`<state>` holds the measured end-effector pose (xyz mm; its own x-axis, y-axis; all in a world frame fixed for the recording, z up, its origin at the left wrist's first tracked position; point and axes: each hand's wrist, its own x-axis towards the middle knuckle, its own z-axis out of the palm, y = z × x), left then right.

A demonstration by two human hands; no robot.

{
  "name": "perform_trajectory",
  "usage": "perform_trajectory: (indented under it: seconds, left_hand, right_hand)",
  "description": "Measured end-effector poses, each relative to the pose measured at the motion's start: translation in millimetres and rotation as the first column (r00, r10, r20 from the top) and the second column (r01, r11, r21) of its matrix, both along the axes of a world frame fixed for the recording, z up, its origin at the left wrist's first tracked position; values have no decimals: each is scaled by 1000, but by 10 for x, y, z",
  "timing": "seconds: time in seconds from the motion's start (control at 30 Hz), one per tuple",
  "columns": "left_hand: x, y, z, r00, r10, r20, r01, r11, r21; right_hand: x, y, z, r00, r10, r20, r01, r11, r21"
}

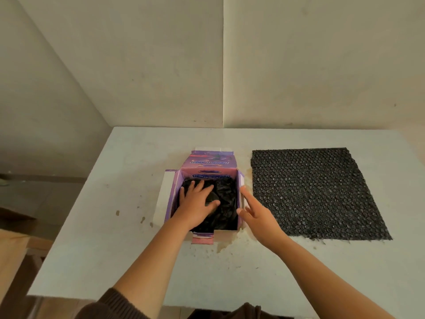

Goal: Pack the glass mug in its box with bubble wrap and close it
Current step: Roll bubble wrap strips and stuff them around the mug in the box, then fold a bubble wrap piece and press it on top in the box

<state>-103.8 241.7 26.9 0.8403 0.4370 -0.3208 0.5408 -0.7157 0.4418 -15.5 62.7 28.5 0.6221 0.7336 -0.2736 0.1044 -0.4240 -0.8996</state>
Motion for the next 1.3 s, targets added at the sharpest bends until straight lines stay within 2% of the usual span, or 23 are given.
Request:
perform_trajectory:
  seconds: [0.07, 0.13, 0.2, 0.23, 0.33, 0.43, 0.53, 0.67, 0.83, 0.93, 1.07, 1.17, 1.3]
  left_hand:
    - [56, -207, 171, 961, 114, 254, -115, 993, -12]
    - [180, -559, 359, 860, 179, 478, -193, 981, -20]
    - [392, -1001, 448, 782, 124, 611, -183, 983, 34]
    - [524, -1225, 439, 772, 58, 633, -128, 990, 66]
    - [907, -1807, 217, 798, -145, 584, 79, 987, 137]
    - [1173, -2217, -121, 883, -173, 436, 168, 984, 50]
    - [1325, -2441, -483, 960, -179, 216, 174, 984, 40]
    - [1437, -2536, -798, 973, -231, 1, 231, 970, 74]
    - [1400, -2489, -966, 961, -277, -24, 278, 958, 72]
    - [1375, -2454, -970, 965, -263, 14, 262, 964, 56]
    - [1398, -2462, -922, 971, -237, 17, 235, 969, 79]
    - [1410, -2455, -926, 964, -259, 67, 246, 957, 155]
    - [1430, -2450, -902, 978, -200, 55, 195, 976, 94]
  right_hand:
    - [151, -111, 28, 999, 27, 22, -27, 1000, -8]
    - [344, -293, 49, 997, 44, 58, -42, 998, -41]
    - [594, -566, 26, 990, 76, 121, -64, 993, -96]
    - [733, -725, -4, 982, 94, 166, -72, 988, -133]
    - [1177, -1261, -178, 899, 217, 380, -107, 951, -291]
    - [1553, -1807, -416, 777, 369, 511, -122, 884, -452]
    - [1781, -2216, -597, 731, 466, 498, -108, 800, -590]
    - [1897, -2477, -759, 742, 508, 437, -144, 757, -637]
    - [1919, -2580, -954, 809, 413, 419, -145, 830, -539]
    - [1923, -2614, -1024, 805, 396, 441, -139, 849, -510]
    - [1954, -2618, -979, 690, 465, 555, -139, 837, -529]
    - [1933, -2612, -963, 622, 504, 600, -116, 816, -566]
    - [1894, -2571, -979, 590, 533, 606, -79, 785, -614]
